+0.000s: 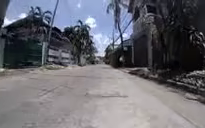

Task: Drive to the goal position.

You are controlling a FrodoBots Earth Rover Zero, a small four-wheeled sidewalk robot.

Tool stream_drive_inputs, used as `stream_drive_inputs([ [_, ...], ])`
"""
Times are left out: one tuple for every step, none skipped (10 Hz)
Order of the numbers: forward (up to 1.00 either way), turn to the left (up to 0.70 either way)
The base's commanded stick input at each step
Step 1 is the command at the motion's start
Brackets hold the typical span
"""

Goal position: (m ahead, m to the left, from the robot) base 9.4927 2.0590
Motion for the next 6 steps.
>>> stream_drive_inputs([
  [1.00, -0.18],
  [1.00, -0.27],
  [1.00, -0.31],
  [1.00, -0.31],
  [1.00, -0.31],
  [1.00, -0.23],
])
